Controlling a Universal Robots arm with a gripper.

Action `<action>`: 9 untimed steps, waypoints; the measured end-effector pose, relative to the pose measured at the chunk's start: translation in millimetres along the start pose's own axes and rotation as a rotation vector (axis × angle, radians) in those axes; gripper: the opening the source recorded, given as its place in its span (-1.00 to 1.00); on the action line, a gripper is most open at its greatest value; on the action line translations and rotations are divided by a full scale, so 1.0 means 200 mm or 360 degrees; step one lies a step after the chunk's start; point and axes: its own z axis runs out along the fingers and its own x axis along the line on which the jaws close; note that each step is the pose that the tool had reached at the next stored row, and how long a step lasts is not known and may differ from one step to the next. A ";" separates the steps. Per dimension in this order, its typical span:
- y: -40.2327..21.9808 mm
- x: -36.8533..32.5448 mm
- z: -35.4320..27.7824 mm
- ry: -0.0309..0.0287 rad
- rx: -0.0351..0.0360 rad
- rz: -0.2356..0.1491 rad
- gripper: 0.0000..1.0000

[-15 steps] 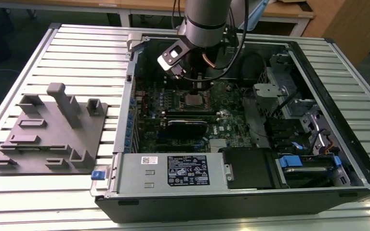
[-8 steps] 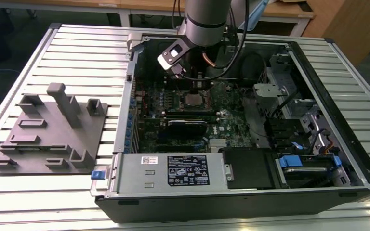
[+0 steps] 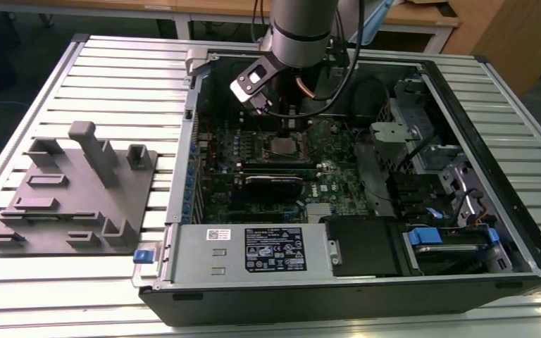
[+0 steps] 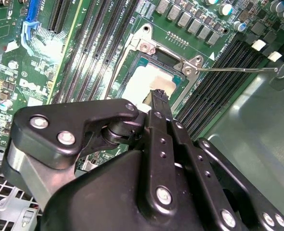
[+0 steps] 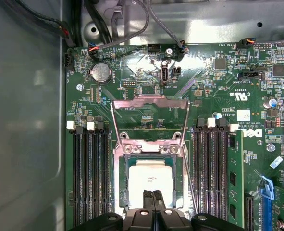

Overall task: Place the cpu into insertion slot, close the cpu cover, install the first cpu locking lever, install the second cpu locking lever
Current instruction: 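Close the cpu cover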

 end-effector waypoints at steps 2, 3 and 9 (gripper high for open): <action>0.000 0.000 -0.005 -0.00002 0.0000 0.0000 -0.79; 0.000 0.001 -0.010 -0.00001 0.0000 0.0000 -0.79; 0.000 0.003 -0.046 -0.00001 0.0000 0.0000 -0.79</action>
